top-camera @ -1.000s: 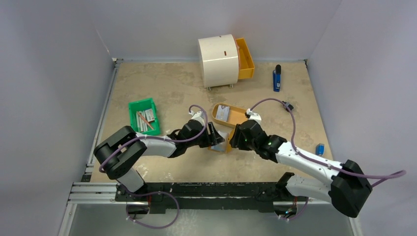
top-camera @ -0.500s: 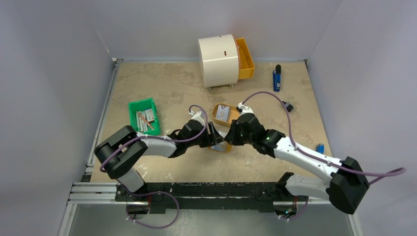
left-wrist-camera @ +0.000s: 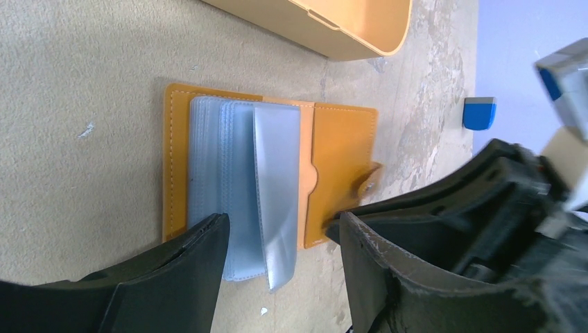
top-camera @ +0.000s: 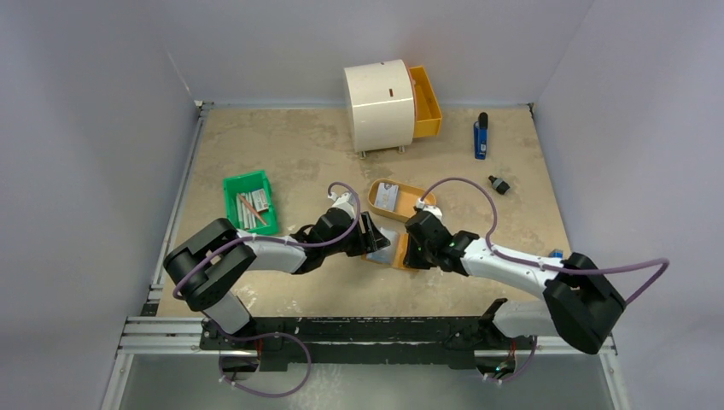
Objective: Put the credit cards into the card holder
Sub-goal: Open the card holder at the center of the board.
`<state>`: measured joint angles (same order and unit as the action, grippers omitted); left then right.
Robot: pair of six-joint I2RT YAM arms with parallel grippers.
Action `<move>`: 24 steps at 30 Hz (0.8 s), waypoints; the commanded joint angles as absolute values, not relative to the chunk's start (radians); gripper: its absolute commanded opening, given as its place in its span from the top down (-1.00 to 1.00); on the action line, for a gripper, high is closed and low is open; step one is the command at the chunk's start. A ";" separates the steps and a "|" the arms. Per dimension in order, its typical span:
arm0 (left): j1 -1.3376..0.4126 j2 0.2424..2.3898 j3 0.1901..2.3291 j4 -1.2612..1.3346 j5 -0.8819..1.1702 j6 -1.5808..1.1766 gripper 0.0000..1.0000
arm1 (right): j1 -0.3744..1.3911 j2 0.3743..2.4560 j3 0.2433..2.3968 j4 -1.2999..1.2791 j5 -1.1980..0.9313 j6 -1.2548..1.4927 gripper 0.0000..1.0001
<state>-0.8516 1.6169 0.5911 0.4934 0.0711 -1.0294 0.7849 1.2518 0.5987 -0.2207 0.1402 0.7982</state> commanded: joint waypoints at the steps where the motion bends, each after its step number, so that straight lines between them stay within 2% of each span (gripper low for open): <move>1: -0.853 1.586 0.581 0.512 0.064 -1.025 -0.20 | 0.777 1.305 0.556 -0.172 0.167 0.824 0.70; 8: -0.854 1.543 0.591 0.465 0.051 -1.004 -0.33 | 0.755 1.362 0.506 -0.097 0.146 0.815 0.71; 24: -0.855 1.718 0.686 0.593 0.225 -1.035 -0.29 | 0.713 1.395 0.440 0.036 0.065 0.830 0.69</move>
